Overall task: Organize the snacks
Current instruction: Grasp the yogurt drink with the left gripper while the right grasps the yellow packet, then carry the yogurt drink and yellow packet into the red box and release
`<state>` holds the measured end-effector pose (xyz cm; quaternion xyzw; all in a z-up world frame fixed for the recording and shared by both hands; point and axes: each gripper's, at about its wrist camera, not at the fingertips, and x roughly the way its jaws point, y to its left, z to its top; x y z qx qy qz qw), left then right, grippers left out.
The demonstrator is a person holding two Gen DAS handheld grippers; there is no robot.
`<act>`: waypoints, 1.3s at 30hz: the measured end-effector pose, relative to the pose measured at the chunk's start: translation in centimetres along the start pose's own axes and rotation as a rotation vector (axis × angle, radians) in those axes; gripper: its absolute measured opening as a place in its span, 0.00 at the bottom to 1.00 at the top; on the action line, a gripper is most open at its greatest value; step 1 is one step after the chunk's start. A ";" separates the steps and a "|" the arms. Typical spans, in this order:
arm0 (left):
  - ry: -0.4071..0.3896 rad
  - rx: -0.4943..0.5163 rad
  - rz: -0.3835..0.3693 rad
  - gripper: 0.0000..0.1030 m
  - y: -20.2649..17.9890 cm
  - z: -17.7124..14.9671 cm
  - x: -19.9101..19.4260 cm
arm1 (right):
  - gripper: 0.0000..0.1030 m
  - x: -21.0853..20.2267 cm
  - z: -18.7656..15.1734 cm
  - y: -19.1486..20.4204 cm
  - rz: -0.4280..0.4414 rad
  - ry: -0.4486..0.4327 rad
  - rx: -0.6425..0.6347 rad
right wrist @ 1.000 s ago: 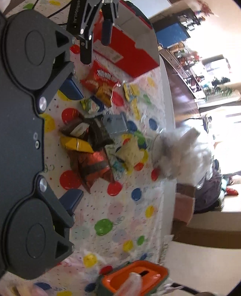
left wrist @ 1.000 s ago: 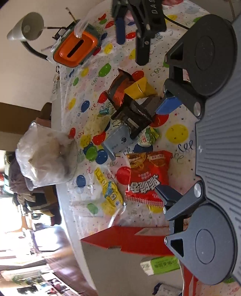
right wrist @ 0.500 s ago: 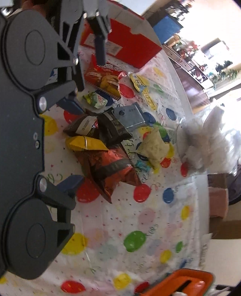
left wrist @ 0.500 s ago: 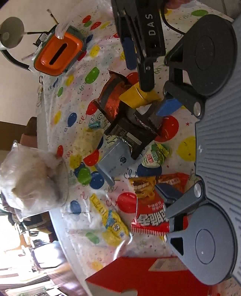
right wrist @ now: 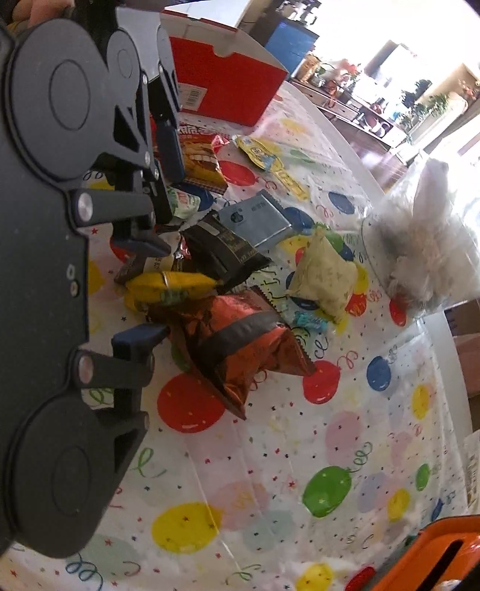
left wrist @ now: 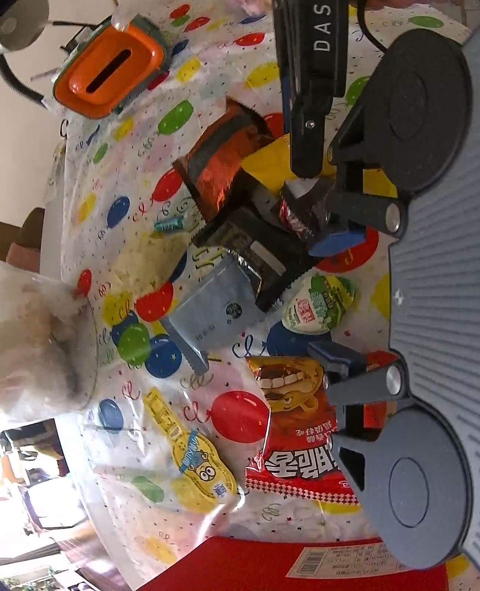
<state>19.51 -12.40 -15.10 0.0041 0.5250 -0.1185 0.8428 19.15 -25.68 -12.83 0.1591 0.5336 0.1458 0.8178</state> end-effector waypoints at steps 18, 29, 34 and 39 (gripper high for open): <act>0.005 0.023 0.026 0.33 0.1 0.1 1.2 | 0.19 0.7 -0.3 -0.1 -0.021 -0.010 0.033; -0.015 -0.014 -0.005 0.32 0.7 -1.1 -1.4 | 0.18 -1.9 -1.5 0.2 -0.043 -0.047 0.029; -0.031 -0.027 -0.025 0.32 1.0 -1.9 -3.3 | 0.18 -3.9 -2.2 0.8 -0.048 -0.075 0.027; -0.053 -0.039 -0.034 0.33 1.7 -2.6 -5.9 | 0.19 -5.9 -2.7 2.4 -0.042 -0.105 0.007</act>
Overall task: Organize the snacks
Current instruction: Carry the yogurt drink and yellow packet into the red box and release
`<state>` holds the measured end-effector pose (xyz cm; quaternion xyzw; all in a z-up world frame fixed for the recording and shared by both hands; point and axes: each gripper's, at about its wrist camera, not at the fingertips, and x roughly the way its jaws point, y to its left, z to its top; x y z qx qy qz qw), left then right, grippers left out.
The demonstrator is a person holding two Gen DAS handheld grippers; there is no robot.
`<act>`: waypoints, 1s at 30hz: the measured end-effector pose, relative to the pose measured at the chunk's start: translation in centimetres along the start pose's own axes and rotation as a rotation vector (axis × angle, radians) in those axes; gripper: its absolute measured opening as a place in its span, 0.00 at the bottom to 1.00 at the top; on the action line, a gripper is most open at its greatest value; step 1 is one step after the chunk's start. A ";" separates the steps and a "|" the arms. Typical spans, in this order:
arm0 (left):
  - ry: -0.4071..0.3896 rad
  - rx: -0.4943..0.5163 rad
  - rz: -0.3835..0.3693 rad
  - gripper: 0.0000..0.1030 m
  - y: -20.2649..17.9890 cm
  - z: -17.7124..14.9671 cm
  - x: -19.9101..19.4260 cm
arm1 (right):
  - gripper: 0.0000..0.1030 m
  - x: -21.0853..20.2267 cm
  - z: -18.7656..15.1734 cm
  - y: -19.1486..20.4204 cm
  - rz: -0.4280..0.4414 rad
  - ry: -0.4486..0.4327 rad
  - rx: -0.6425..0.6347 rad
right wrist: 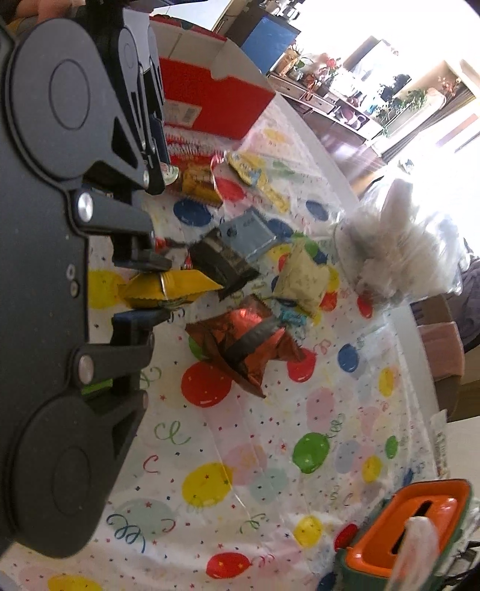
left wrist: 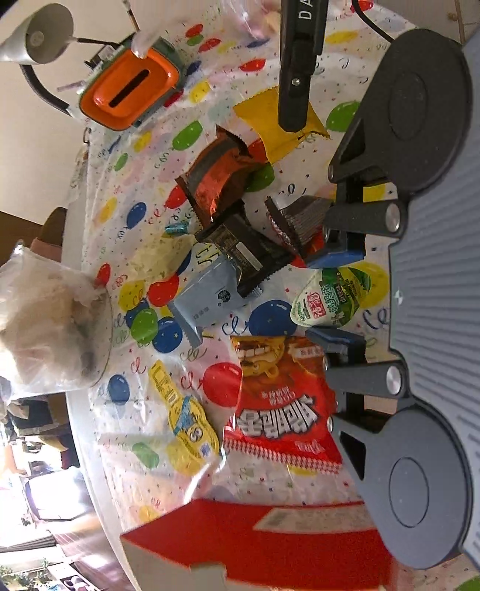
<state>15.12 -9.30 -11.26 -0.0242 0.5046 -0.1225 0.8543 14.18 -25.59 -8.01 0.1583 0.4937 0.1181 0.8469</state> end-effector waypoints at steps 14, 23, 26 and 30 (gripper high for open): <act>-0.081 -0.029 0.053 0.33 5.3 -0.8 -8.0 | 0.19 -2.3 -0.7 8.3 0.055 -0.040 -0.122; -0.132 -0.073 0.116 0.33 11.5 -0.7 -12.0 | 0.19 -1.1 -0.6 15.8 0.107 -0.054 -0.216; -0.148 -0.088 0.139 0.33 13.7 -0.6 -13.0 | 0.19 -0.3 -0.4 18.5 0.122 -0.061 -0.252; -0.161 -0.104 0.174 0.33 16.7 -0.5 -13.9 | 0.19 1.5 0.0 21.5 0.138 -0.047 -0.280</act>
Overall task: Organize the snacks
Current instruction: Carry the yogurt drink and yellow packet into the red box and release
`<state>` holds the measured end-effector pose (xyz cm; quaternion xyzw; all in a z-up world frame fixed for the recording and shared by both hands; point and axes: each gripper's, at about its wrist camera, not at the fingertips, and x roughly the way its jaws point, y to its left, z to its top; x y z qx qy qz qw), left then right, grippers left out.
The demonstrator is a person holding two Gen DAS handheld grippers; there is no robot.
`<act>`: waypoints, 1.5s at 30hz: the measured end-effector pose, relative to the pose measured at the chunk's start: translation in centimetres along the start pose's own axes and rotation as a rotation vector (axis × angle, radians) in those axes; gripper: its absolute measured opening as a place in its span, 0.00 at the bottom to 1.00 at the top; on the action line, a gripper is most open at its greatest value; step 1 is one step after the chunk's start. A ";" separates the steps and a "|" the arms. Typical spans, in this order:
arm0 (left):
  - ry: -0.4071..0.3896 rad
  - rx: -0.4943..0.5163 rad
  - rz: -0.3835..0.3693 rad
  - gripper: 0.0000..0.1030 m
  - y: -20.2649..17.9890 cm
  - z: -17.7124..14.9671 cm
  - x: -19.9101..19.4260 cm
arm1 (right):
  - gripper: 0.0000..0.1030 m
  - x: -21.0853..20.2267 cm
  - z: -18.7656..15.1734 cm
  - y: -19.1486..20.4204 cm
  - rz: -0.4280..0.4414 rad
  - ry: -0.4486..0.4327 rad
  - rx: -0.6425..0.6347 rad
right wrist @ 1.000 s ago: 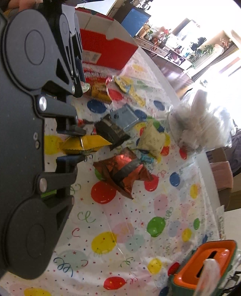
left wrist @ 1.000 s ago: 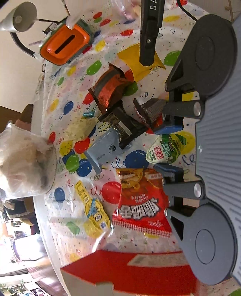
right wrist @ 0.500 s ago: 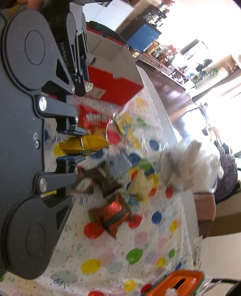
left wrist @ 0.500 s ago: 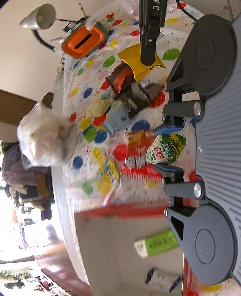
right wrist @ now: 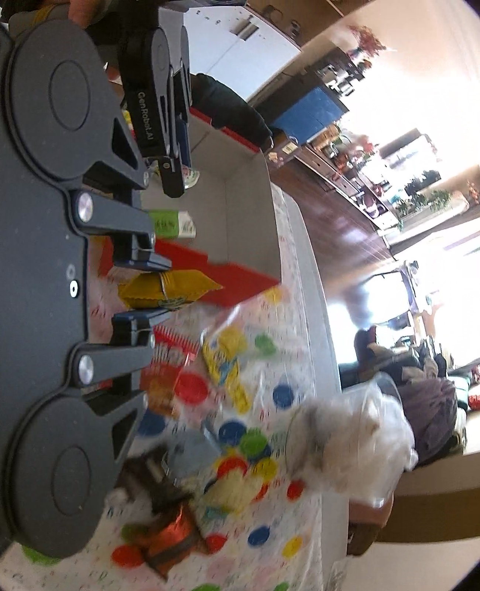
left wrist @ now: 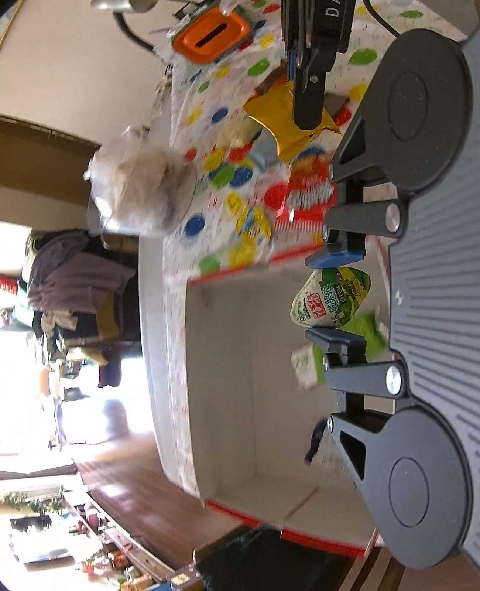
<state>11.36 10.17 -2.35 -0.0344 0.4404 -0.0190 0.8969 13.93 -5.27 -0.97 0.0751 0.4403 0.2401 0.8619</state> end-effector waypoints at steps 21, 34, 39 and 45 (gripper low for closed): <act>0.074 0.002 0.138 0.33 12.6 2.1 5.2 | 0.19 13.1 2.4 10.1 0.000 0.158 -0.203; 0.123 0.220 0.150 0.33 9.3 1.1 6.8 | 0.18 17.3 0.4 11.9 -0.016 0.273 -0.268; 0.137 0.246 0.156 0.34 8.7 1.0 7.1 | 0.22 17.3 0.1 11.7 -0.029 0.278 -0.261; 0.136 0.228 0.144 0.34 8.6 1.1 6.9 | 0.27 16.6 0.5 11.3 -0.029 0.265 -0.247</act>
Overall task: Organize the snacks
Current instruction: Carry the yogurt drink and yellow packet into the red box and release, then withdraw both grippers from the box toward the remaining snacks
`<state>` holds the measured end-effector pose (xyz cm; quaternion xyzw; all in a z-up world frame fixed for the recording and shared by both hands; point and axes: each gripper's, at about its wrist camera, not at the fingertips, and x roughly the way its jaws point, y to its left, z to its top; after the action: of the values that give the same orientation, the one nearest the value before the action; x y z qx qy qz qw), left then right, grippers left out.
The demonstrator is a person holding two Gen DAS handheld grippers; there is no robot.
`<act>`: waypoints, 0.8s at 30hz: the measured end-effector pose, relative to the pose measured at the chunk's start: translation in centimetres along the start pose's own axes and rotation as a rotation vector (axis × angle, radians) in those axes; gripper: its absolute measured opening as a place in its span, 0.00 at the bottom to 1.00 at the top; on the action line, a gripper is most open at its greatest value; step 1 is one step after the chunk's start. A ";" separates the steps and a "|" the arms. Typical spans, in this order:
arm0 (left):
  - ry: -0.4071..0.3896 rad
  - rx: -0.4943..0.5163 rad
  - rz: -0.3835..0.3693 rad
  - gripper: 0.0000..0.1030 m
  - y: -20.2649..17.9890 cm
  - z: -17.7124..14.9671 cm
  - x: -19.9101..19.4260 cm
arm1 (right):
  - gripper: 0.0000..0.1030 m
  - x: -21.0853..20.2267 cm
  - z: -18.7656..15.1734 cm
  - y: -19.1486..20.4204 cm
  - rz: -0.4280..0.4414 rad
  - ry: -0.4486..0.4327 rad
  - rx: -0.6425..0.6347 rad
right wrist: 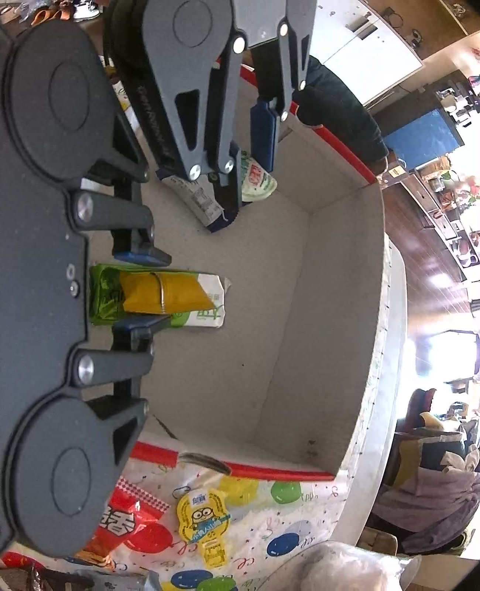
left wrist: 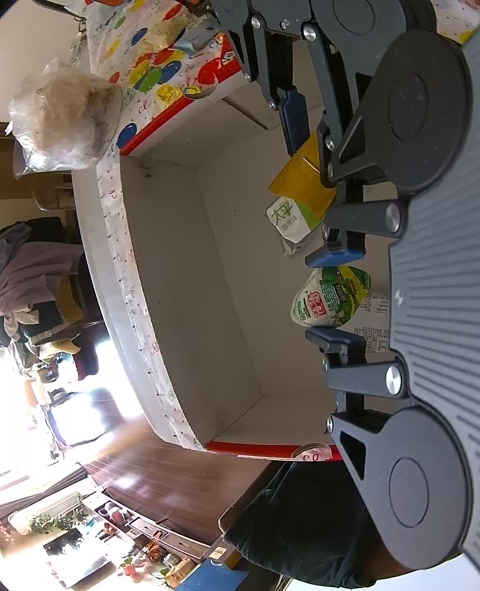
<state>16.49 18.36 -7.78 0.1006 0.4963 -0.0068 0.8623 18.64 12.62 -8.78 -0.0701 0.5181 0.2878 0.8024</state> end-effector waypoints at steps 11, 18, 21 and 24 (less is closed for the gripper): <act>-0.007 -0.056 -0.015 0.41 0.5 0.0 -1.2 | 0.43 -2.5 -0.4 -0.4 0.012 -0.053 -0.002; -0.041 -0.091 -0.027 0.50 0.3 -0.2 -3.2 | 0.52 -4.6 -0.8 -0.4 0.020 -0.097 -0.004; -0.057 -0.105 -0.034 0.53 0.1 -0.2 -4.1 | 0.57 -5.8 -1.1 -0.6 0.029 -0.119 -0.001; -0.077 -0.103 -0.035 0.54 -0.5 -0.2 -5.1 | 0.62 -6.9 -1.5 -0.9 0.037 -0.143 -0.003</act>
<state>13.68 17.50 -3.58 0.0471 0.4639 -0.0004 0.8846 15.82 8.57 -3.59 -0.0412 0.4602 0.3077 0.8318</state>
